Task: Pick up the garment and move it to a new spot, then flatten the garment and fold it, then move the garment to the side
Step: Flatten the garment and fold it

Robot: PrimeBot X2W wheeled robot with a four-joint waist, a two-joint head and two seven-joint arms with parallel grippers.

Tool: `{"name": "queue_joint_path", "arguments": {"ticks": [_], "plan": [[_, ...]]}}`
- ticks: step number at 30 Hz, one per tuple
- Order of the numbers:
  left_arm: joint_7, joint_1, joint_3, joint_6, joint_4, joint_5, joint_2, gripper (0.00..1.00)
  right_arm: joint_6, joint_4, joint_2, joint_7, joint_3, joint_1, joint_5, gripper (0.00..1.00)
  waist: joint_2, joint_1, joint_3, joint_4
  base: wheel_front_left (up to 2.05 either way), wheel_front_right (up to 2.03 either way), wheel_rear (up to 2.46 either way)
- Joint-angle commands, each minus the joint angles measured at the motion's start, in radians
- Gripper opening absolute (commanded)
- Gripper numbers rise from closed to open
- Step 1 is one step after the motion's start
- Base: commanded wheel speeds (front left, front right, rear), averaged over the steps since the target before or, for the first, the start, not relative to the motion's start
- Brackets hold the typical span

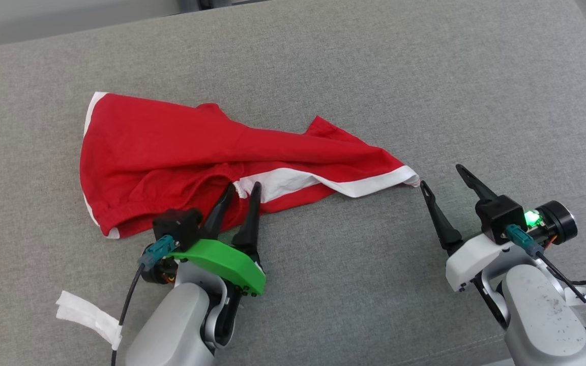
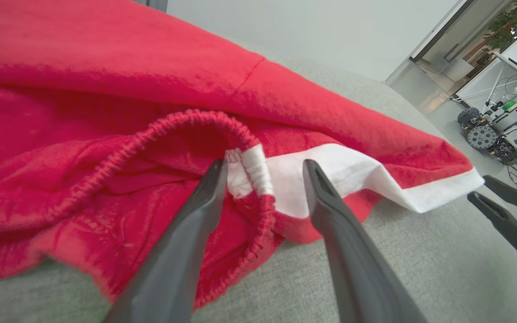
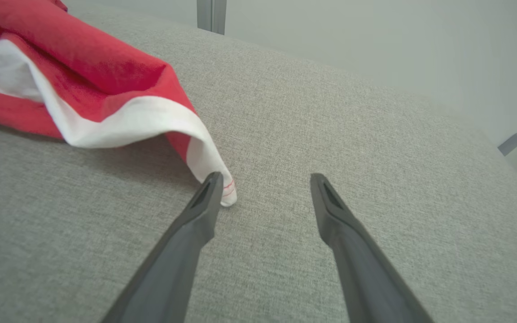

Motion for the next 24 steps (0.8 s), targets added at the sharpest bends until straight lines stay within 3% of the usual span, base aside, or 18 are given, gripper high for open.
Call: {"name": "queue_joint_path", "arguments": {"ticks": [1,13,21,23,24], "plan": [[0.001,-0.012,0.007,-0.001,0.0,0.001,0.006,0.0,-0.001,-0.007,0.002,-0.005,-0.006,0.0,0.003,1.0,-0.0001,0.0,-0.003,0.001,0.0,0.0,0.0],[0.001,0.131,0.053,-0.006,-0.085,0.015,0.006,0.0,-0.001,-0.026,0.029,-0.005,-0.081,0.105,0.045,1.0,-0.0001,0.0,-0.114,0.12,0.0,0.0,0.0],[0.001,0.229,0.119,-0.012,-0.05,0.075,0.005,0.0,-0.001,-0.03,0.062,-0.005,-0.12,0.171,0.067,1.0,-0.0001,0.0,-0.187,0.185,0.0,0.0,0.0],[0.001,0.246,0.139,-0.009,-0.037,0.099,0.005,0.48,-0.001,-0.029,0.069,-0.005,-0.132,0.183,0.075,1.0,-0.0001,0.0,-0.202,0.192,0.0,0.0,0.0],[0.001,0.257,0.147,-0.005,-0.025,0.114,0.005,1.0,-0.001,-0.03,0.071,-0.005,-0.139,0.192,0.079,1.0,-0.0001,0.0,-0.211,0.194,0.0,0.0,0.0]]}}
